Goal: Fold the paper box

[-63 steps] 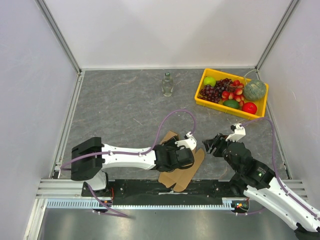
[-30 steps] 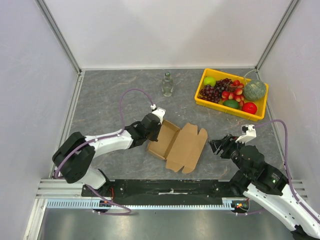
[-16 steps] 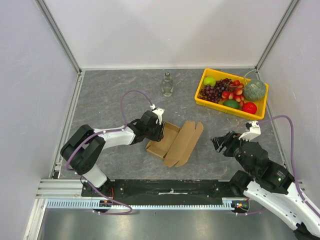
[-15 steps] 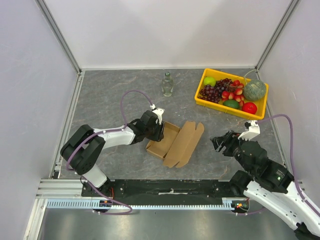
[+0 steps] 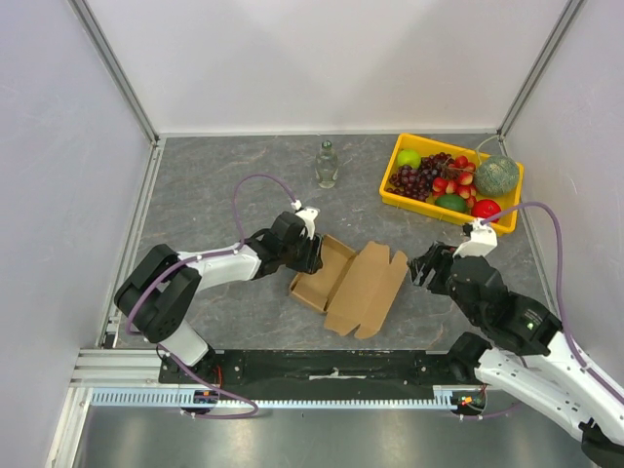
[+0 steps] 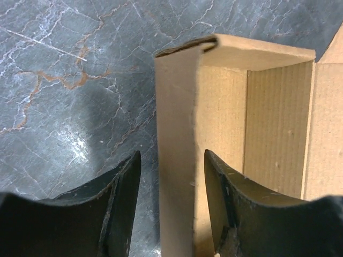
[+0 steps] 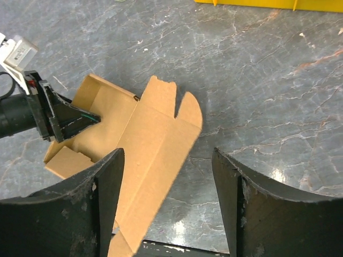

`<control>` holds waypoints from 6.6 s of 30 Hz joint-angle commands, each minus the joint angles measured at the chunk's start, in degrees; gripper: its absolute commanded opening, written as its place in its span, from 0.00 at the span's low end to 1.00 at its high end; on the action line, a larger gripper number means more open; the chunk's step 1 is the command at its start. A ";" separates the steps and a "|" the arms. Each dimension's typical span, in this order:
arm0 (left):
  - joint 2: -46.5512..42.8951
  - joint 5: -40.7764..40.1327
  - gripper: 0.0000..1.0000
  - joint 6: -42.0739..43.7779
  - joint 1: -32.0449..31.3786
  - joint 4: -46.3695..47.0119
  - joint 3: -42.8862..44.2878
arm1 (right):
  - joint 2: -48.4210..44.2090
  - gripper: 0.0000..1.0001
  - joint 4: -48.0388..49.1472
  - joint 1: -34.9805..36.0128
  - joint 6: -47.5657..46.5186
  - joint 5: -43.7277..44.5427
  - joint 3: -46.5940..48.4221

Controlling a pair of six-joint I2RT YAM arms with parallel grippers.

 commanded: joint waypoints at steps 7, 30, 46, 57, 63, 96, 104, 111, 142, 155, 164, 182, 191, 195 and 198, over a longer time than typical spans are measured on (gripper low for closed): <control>0.10 2.38 0.57 -1.32 1.86 -0.38 3.70 | 14.16 0.77 2.47 -0.16 -6.20 6.62 8.93; 3.88 1.25 0.70 0.44 8.28 -0.47 0.89 | 28.24 0.79 21.37 -20.03 -15.09 -19.48 1.99; -2.18 -7.80 0.76 1.67 8.45 -8.99 2.90 | 27.89 0.80 23.22 -21.78 -16.50 -22.82 0.15; -6.49 -8.95 0.75 2.55 8.45 -12.16 3.52 | 29.90 0.80 28.13 -27.31 -18.86 -22.12 -1.79; -7.19 -7.81 0.55 2.64 8.37 -11.98 2.12 | 29.12 0.81 36.48 -29.78 -22.55 -19.84 -4.16; -13.26 -7.99 0.64 3.34 8.37 -17.86 7.65 | 27.18 0.82 43.26 -29.96 -27.75 -30.03 -8.29; -13.87 -10.97 0.64 6.33 8.02 -23.75 11.60 | 26.48 0.82 43.26 -29.96 -27.57 -28.71 -8.91; -12.30 -22.47 0.66 8.44 0.74 -30.69 17.75 | 27.01 0.82 43.70 -30.05 -27.22 -28.71 -8.99; -4.30 -35.32 0.67 5.72 -12.90 -42.13 24.26 | 47.31 0.86 114.36 -35.23 -50.33 -7.87 -35.10; 0.54 -38.66 0.54 7.21 -14.05 -43.97 25.32 | 59.71 0.98 118.78 -35.32 -49.02 -0.42 -31.24; 1.59 -39.10 0.39 7.04 -14.22 -44.24 24.18 | 60.67 0.98 117.44 -35.58 -47.52 0.82 -29.65; -3.23 -25.84 0.21 2.03 -9.83 -32.91 13.64 | 60.49 0.98 117.26 -35.58 -47.52 0.73 -29.65; -3.24 -17.13 0.20 -2.98 -6.75 -25.87 10.12 | 60.49 0.98 117.26 -35.58 -47.52 0.65 -29.74; -3.07 -17.13 0.20 -5.18 -6.49 -24.81 9.50 | 60.58 0.98 117.26 -35.58 -47.52 0.65 -29.65; -2.19 -17.21 0.20 -5.97 -6.57 -24.55 9.32 | 60.49 0.98 117.26 -35.67 -47.52 0.73 -29.65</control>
